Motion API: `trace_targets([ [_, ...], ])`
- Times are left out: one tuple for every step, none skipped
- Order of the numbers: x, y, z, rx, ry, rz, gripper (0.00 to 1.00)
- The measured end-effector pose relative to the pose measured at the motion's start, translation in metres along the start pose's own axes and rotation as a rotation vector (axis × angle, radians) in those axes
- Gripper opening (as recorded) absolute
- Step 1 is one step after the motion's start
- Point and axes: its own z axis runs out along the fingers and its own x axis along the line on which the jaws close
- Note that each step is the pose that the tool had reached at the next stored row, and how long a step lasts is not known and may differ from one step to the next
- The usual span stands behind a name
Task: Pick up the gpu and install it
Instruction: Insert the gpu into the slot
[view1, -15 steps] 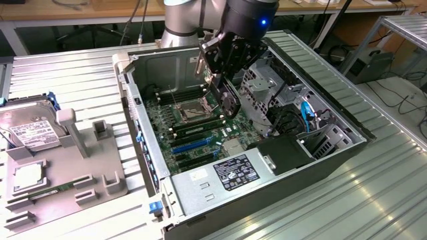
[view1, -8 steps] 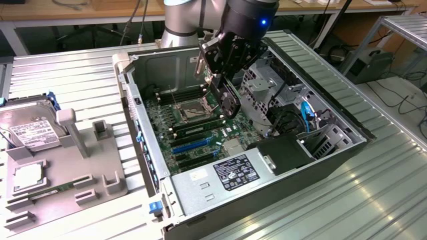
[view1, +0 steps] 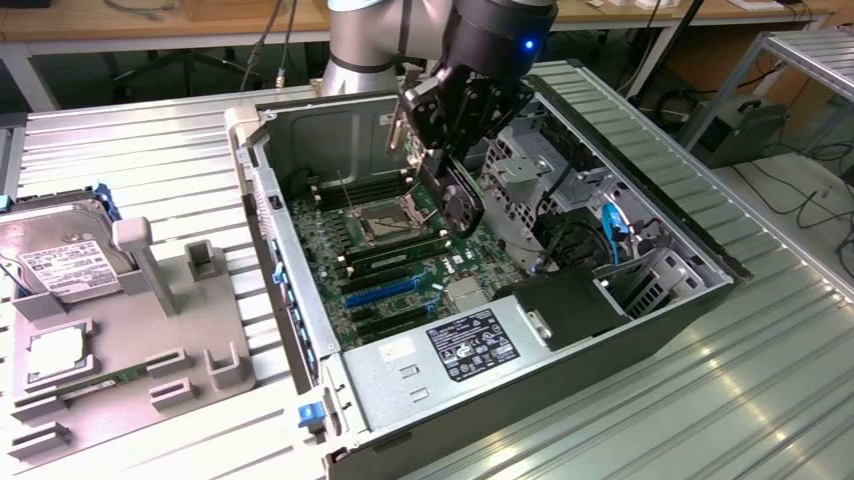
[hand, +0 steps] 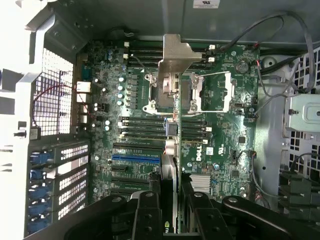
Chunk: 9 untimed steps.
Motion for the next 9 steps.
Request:
trace_targets([
  [0.0, 0.0, 0.0002, 0.0017, 0.0016, -0.023, 0.26],
  [-0.0001, 0.0, 0.0004, 0.0034, 0.0032, -0.047, 0.26],
  [-0.0001, 0.0, 0.0005, 0.0047, 0.0044, -0.064, 0.26],
  [-0.0001, 0.0, 0.0006, 0.0061, 0.006, -0.086, 0.26],
  [-0.0001, 0.0, 0.0007, 0.0073, 0.0076, -0.111, 0.26],
  [0.0, -0.0001, 0.0006, 0.0079, 0.0097, -0.147, 0.26],
  [-0.0001, 0.0, 0.0007, 0.0065, 0.0109, -0.177, 0.26],
  [-0.0001, 0.0, 0.0007, 0.0049, 0.012, -0.205, 0.26],
  [-0.0001, 0.0, 0.0007, 0.0042, 0.0125, -0.219, 0.26],
])
